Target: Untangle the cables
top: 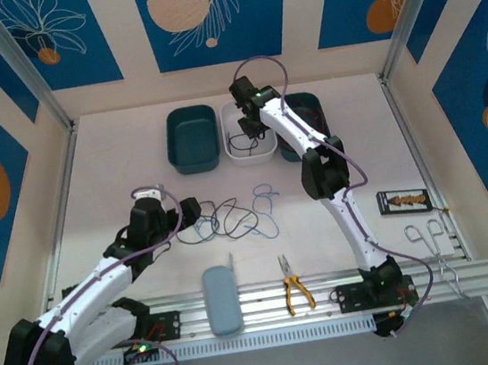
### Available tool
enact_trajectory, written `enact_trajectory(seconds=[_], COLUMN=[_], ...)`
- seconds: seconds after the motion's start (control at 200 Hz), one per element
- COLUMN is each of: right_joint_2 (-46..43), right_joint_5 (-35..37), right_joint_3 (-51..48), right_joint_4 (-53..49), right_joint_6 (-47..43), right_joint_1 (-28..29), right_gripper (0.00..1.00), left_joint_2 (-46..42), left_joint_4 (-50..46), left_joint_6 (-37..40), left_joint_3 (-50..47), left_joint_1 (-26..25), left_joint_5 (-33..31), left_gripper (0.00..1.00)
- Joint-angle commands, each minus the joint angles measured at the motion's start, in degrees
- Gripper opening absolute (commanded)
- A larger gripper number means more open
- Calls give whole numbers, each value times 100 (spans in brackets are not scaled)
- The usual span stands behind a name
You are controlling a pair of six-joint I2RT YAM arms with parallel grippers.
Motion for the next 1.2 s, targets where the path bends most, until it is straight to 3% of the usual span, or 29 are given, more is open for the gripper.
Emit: enact_trajectory(seconds=[0.0,0.31,0.505,0.835,1.0,1.195], right_joint_2=[-340,-382,-872,-2897,-3721,-4039], right_joint_5=[200,423,220,-625,-802,-1329], right_joint_3=[42,195,-129,-2828,-4204,-5299], right_joint_4=[60,-49,-283,-272,-195,317], right_joint_6=[-43,26,413,1812,2793,3823], right_joint_1=[72,81,139,706,1541,2498], right_gripper=[45,48,48,48,49,49], left_joint_2=[-5,-31,-88,-263,-265,-243], left_joint_4=[97,80,29,-207,-301,-397], left_joint_6=[-48,-53,-59,-57,-137,-235], left_joint_3=[-67,-80,-71,-47,-26,3], left_joint_1=[49,49,49,48,55,58], left_joint_5=[81,81,59,-221,-431,-696], left_gripper=[100,100,100,100,100,100])
